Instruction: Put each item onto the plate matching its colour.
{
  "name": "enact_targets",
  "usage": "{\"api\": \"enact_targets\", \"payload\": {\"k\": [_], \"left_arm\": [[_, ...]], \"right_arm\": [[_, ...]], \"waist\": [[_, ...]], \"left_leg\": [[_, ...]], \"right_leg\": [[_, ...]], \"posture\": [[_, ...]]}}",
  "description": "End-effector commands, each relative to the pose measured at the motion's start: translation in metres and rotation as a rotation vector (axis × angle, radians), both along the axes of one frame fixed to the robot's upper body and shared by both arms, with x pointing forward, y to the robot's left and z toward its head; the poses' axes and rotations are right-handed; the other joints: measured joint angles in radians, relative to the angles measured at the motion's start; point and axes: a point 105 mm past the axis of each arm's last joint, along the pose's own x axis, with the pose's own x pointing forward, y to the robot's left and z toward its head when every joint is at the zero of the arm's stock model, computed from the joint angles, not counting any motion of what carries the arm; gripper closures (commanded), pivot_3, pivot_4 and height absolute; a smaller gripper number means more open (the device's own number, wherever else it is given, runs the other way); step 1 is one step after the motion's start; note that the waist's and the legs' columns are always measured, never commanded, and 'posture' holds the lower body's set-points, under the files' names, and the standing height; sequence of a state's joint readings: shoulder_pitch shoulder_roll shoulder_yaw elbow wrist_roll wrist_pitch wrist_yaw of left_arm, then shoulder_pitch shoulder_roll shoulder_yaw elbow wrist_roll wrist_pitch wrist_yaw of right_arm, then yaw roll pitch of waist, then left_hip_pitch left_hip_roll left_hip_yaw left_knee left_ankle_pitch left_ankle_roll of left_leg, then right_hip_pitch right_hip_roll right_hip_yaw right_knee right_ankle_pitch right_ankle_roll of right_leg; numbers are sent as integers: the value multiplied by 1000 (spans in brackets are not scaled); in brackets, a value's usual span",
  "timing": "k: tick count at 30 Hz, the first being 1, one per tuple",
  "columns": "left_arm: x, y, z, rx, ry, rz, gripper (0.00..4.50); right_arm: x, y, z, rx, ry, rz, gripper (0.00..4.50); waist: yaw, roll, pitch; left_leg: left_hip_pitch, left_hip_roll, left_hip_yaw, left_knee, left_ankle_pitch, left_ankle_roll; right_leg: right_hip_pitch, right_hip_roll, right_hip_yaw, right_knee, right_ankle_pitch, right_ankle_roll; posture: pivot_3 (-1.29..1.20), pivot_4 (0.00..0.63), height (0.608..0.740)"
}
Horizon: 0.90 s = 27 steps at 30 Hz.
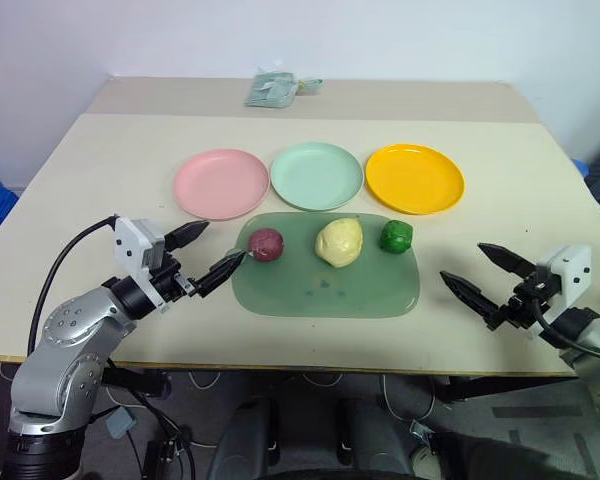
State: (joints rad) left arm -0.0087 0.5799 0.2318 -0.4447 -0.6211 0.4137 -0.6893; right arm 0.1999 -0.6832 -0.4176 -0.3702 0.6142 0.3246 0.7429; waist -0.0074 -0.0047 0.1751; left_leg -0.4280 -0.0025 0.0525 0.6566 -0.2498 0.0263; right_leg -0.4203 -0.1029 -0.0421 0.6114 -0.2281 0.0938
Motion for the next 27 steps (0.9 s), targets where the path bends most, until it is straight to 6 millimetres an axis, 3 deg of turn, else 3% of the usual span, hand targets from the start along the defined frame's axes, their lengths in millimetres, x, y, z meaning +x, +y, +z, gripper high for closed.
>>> {"api": "enact_targets", "payload": {"k": [1,17,24,27], "left_arm": [[-4,1,11,11,-38,-13,0],[-4,-1,6,4,-30,23,0],[11,-7,6,-12,-25,67,0],[27,-9,-1,-7,28,140,0]], "right_arm": [[-3,0,15,-10,-51,16,24],[-2,12,24,-13,-71,121,24],[-5,45,37,1,-121,323,24],[0,59,42,-2,-142,386,24]], "waist": [[0,0,0],[1,0,0],[8,0,0],[15,0,0]], "left_leg": [[0,0,0,0,0,0],[0,0,0,0,-2,-3],[0,0,0,0,-2,-3],[0,0,0,0,0,0]], "right_leg": [[0,0,0,0,0,0],[-1,-1,0,0,0,0],[0,0,0,0,0,0],[0,0,0,0,0,0]], "posture": [[0,150,740],[0,150,740],[0,150,740],[0,150,740]]}}
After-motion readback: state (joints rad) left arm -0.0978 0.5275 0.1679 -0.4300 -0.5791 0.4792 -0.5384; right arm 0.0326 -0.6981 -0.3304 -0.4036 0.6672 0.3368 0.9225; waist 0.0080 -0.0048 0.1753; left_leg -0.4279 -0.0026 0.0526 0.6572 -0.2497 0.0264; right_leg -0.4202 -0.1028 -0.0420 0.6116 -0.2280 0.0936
